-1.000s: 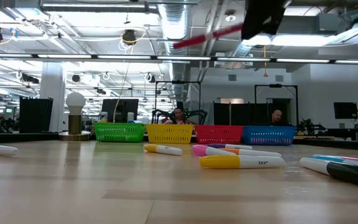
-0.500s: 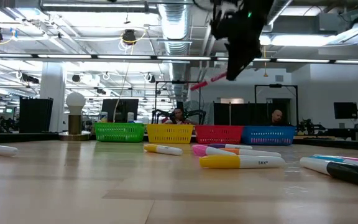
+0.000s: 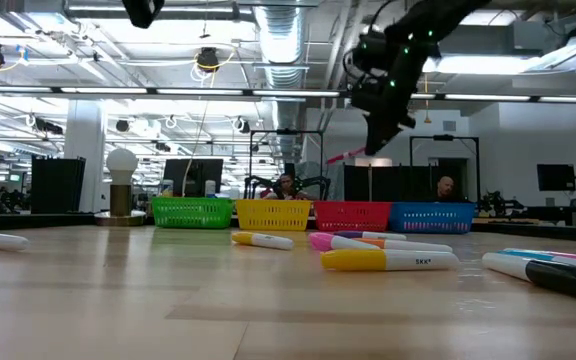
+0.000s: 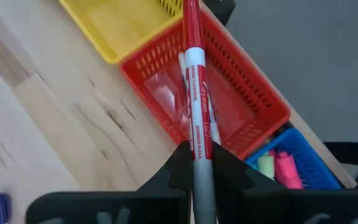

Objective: Pick & Place Markers
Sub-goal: Put the red marker pen into the red basket

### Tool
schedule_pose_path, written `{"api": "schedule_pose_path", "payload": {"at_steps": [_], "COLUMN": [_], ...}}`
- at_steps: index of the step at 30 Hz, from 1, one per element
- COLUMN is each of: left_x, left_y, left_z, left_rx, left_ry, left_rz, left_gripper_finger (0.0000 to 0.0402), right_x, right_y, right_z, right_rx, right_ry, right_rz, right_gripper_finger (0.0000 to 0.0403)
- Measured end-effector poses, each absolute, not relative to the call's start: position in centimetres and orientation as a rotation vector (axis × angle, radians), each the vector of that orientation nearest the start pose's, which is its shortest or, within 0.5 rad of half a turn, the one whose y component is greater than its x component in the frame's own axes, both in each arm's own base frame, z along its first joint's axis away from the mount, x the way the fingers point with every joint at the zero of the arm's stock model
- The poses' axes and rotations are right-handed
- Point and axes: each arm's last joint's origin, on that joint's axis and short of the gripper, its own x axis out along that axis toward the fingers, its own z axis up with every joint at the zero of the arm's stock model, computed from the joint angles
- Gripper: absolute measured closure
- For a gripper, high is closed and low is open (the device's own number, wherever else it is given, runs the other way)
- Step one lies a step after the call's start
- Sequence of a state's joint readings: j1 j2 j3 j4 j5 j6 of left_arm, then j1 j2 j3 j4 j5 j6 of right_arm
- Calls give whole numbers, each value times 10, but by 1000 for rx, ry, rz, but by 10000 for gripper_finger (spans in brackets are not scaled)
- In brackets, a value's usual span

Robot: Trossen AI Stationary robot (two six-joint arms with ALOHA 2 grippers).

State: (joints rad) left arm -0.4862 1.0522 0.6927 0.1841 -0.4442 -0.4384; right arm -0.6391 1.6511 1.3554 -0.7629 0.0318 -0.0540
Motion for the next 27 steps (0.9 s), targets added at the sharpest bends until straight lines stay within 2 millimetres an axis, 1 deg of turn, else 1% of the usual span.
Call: {"api": "schedule_pose_path", "payload": {"at_steps": [2,5,8,11,16,20,24,27], "left_x": [209,208,208,209,209,210,210,210], "left_y": [-96,-95,-94,-94,-94,-94,-94,-94], "left_z": [284,282,281,281,280,279,279,279], "left_rx": [-380,-392,-389,-387,-384,-383,-382,-382], "left_ry": [165,160,152,151,153,153,154,153], "left_rz": [4,29,56,68,76,82,84,84], "left_gripper_finger": [227,227,227,227,227,227,227,227], "right_x": [274,274,278,284,288,285,289,292], "right_y": [-212,-221,-225,-223,-222,-225,-226,-227], "right_z": [261,245,232,224,224,224,226,228], "right_rx": [269,273,281,275,258,266,213,195], "right_ry": [1053,1114,1150,1167,1155,1147,1117,1092], "right_rz": [-569,-562,-548,-511,-505,-513,-495,-499], "right_gripper_finger": [374,372,380,381,362,359,352,339]}}
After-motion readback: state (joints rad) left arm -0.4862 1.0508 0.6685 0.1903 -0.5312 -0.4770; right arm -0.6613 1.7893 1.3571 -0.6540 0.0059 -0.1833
